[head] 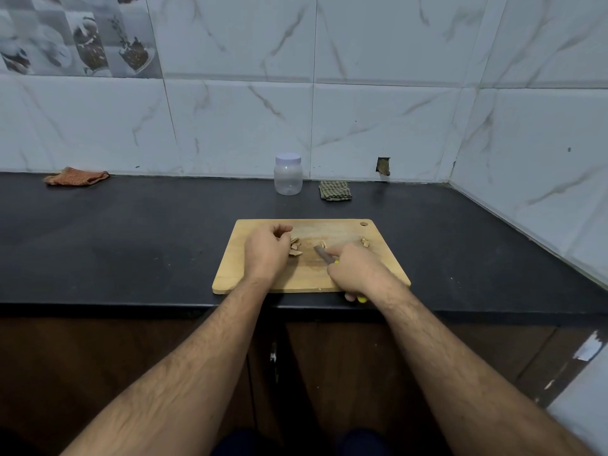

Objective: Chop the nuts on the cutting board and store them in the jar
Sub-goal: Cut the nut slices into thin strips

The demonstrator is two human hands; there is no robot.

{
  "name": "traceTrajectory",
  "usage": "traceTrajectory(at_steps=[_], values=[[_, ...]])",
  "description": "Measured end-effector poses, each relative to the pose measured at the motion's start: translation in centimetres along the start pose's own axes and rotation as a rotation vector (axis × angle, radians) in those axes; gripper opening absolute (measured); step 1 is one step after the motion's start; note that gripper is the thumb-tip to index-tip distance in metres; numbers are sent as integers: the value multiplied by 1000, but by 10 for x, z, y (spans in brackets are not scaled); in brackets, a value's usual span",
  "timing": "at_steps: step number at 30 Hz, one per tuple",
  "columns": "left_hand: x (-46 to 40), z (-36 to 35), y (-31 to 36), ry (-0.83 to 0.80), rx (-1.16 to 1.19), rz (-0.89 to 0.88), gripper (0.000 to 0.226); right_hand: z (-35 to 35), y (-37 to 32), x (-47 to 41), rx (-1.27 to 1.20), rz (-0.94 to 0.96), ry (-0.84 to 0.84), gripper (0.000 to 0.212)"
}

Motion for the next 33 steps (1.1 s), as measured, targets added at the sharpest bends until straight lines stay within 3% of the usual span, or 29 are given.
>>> traceTrajectory(at_steps=[3,11,15,18,22,28,33], values=[[-2,-4,-1,-54,-108,-48,19,5,3,-1,66,-5,53,64],[0,-12,8,-220,-370,-270,16,7,7,-2,67,-12,57,55],[2,-15,10,-315,-473,-346,15,0,10,-6,-185,-28,-19,48],[0,-16,13,-316,-528,-390,17,-6,16,-9,-346,-73,-41,34],[-1,-19,17,-325,-574,-437,18,-6,20,-11,-344,-98,-38,24],[0,-19,22,-249,-650,-493,23,-3,13,-8,-311,-70,-54,31],[-5,-13,27,-185,-585,-375,21,2,8,-5,-138,-15,1,45]])
Point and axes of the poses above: each hand's wrist, its own x-axis away from the middle knuckle, its own z-axis out of the back of the hand, y = z × x, the point moved 8 cm from there along -x, towards the middle knuckle, and after that the axes turned 2 degrees about y, right-handed, at the moved point
